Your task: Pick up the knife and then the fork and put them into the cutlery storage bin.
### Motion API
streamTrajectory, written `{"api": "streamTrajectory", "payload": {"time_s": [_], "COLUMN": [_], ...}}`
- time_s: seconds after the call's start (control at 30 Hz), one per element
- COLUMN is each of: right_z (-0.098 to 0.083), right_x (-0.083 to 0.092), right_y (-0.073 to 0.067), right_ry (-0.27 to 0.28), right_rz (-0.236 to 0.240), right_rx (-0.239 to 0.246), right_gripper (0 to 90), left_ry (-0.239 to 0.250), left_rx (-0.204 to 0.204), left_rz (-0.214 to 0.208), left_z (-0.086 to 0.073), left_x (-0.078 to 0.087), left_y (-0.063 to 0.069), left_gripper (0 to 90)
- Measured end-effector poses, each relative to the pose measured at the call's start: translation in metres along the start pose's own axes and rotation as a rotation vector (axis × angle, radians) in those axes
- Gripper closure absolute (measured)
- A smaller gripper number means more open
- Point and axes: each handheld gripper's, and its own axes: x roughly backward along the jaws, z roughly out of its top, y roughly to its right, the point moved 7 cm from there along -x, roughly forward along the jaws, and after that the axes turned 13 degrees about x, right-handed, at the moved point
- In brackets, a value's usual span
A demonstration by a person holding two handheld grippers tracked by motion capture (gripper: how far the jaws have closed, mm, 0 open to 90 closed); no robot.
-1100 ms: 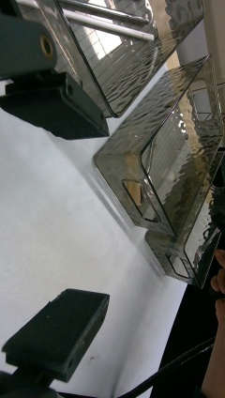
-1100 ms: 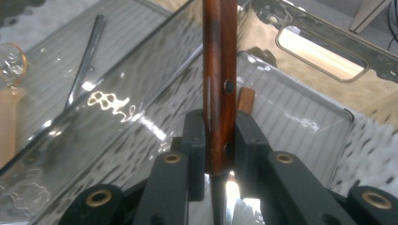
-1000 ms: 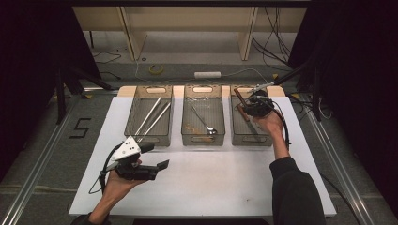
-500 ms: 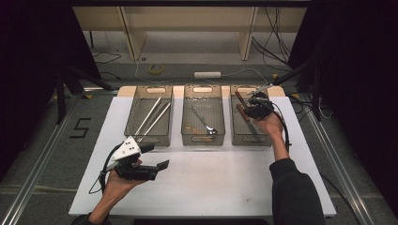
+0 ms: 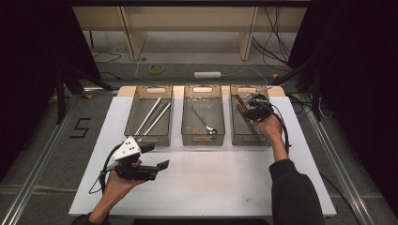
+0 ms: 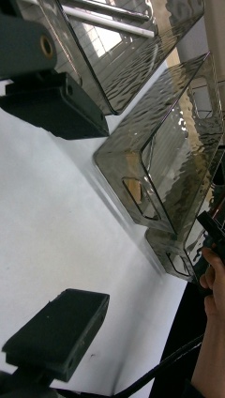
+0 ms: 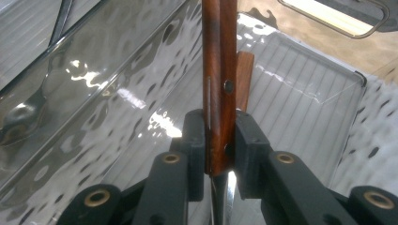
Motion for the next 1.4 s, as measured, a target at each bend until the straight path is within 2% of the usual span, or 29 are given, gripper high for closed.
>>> {"api": "streamTrajectory", "payload": {"time_s": [0.4,0.83,1.1,1.4], "right_z": [-0.003,0.003,-0.001,-0.004], "right_x": [-0.001,0.011,0.026,0.042], "right_y": [0.001,-0.002,-0.008,-0.021], "right_ry": [-0.02,0.04,0.114,0.185], "right_rz": [0.004,0.029,0.057,0.084], "right_rx": [-0.017,-0.037,-0.061,-0.086], "right_gripper": [75.1,60.3,54.5,46.7], "left_ry": [-0.004,0.0,0.0,0.0], "left_rx": [0.003,0.012,0.015,0.019], "left_rz": [-0.001,-0.001,-0.001,-0.002], "left_z": [0.0,0.0,0.0,0.0], "left_x": [-0.001,0.0,-0.001,0.0], "left_y": [0.0,0.0,0.0,0.0], "left_gripper": [16.2,16.1,16.1,16.1]}}
